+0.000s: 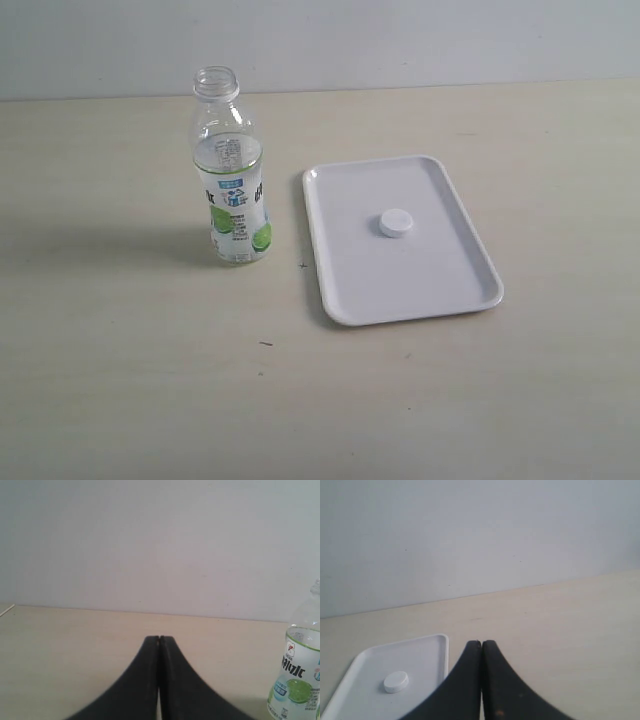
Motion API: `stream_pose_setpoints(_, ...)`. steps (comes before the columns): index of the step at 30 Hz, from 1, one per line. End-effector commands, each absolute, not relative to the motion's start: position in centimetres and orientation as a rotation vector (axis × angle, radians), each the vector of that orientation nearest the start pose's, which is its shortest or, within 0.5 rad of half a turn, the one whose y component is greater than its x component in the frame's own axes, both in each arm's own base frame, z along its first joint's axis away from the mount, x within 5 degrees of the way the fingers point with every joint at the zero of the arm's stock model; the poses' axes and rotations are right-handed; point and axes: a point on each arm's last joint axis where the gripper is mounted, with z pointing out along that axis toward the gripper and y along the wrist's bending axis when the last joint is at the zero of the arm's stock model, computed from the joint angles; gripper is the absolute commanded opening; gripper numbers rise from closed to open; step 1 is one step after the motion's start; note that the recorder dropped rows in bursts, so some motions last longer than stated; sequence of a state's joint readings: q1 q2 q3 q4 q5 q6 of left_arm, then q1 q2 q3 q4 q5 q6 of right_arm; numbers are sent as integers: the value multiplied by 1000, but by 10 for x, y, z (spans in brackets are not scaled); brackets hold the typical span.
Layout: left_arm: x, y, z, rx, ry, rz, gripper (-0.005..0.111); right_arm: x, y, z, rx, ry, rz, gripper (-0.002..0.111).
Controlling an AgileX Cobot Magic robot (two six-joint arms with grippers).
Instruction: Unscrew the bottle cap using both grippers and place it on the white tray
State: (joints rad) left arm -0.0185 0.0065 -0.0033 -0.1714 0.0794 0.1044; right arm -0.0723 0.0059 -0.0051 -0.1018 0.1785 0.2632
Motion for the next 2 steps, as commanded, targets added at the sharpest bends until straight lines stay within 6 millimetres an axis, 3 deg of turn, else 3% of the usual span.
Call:
stream_pose_setpoints(1,56,-3,206,-27,1564,-84,0,56,-6,197,208,1648,44,0)
stream_pose_setpoints(2,56,-3,206,-27,1564,-84,0,56,-6,197,208,1648,44,0)
